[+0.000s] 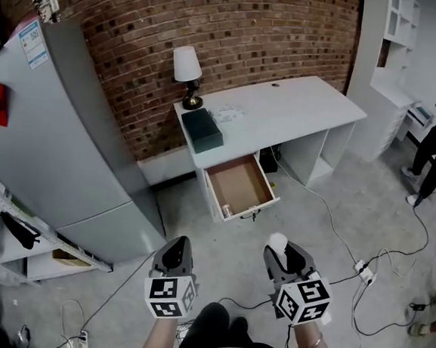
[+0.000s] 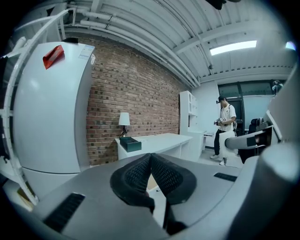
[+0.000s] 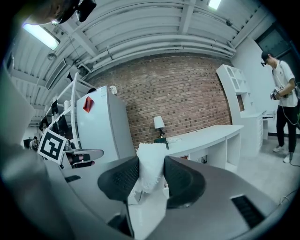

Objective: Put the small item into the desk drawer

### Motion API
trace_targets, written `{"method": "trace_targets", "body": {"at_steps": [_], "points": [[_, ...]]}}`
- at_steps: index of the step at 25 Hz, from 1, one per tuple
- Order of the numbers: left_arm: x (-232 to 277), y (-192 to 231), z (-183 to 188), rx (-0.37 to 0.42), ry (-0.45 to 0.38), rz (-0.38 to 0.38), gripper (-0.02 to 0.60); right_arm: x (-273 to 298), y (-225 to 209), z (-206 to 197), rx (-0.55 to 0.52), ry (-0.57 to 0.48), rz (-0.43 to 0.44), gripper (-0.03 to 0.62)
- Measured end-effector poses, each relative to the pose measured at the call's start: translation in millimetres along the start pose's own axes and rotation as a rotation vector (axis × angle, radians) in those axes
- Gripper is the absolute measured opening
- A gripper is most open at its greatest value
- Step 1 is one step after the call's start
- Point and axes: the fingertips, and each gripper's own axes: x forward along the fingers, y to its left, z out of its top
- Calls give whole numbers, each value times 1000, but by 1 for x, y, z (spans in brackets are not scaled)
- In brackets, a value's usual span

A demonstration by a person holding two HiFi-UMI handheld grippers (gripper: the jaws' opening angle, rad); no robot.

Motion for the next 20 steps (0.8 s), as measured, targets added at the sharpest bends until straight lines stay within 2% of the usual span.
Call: {"method": "trace_targets", "body": {"at_steps": [10,15,20], "points": [[37,11,1,10,16,15,21,37,-19,6,14,14,13,170],[79,34,6,9,29,1,21,83,-28,17,11,26,4,170],[139,75,15,-10,37,-3,21,154,-32,30,6,48,3,170]]}}
